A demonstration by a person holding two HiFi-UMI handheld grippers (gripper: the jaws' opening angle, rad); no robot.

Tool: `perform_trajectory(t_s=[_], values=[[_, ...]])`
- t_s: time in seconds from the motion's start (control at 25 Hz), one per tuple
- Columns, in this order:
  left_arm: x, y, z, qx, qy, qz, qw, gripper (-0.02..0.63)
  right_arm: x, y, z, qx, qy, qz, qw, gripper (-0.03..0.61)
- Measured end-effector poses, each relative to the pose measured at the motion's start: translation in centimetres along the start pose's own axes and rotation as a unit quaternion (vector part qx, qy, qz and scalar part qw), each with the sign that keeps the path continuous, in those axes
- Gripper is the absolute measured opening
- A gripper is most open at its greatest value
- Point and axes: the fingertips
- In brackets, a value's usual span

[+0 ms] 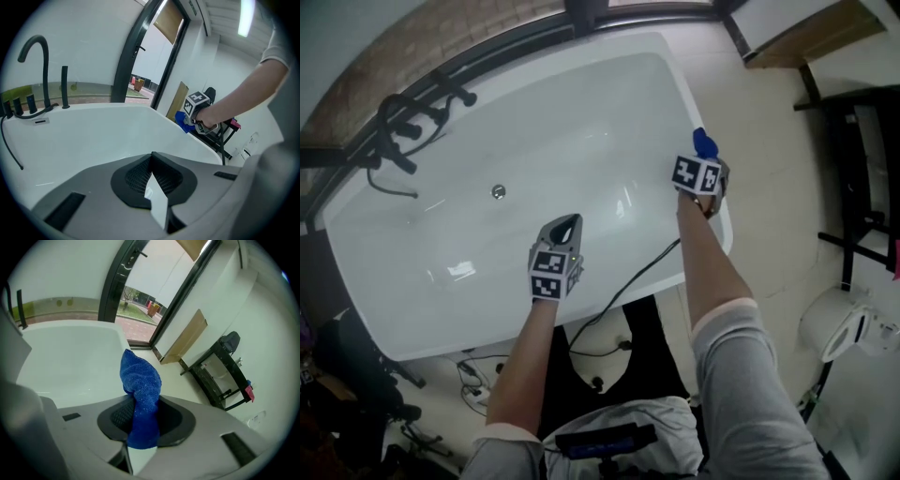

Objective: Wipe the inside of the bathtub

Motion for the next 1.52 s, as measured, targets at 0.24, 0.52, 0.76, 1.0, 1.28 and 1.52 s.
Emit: perform_trajectory(t_s=[0.24, 0.52, 0.76, 1.0, 1.28, 1.52], values=[[5.0, -1.2, 2.8, -0.011, 0.000, 0.006, 0.9999, 0.003, 7.0, -0.6, 4.4, -0.037, -0.048, 0.082, 0.995, 0.104], [10.2, -2.9, 5.2, -0.031, -0.001, 0.017, 0.9994, 0.003, 13.8, 1.8, 7.8, -0.112, -0.160, 0.148, 0.970, 0.106], [15.2, -5.1, 8.5, -0.049, -0.027, 0.046, 0.9974, 0.003, 19.8, 3.1, 8.9, -0.130, -0.265, 0.201, 0.934, 0.107], [21.9, -5.2, 10.0, -0.013, -0.102, 0.079, 0.9916, 0.003, 24.3, 5.4, 10.5, -0.092, -0.345, 0.231, 0.905, 0.107], [30.1, -5.4, 9.1, -0.013, -0.139, 0.106, 0.9844, 0.003, 31.6, 7.8, 10.2, -0.047, -0.404, 0.260, 0.876, 0.107], [35.2, -6.0, 9.3, -0.037, -0.130, 0.137, 0.9812, 0.003, 38.9, 11.3, 7.4, -0.014, -0.426, 0.277, 0.861, 0.109]])
Point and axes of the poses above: the fingertips, and each gripper's own axes: x backward along the fingers, z to its right, y out of its underside, and after that the axes turned 5 degrees about x, right-handed
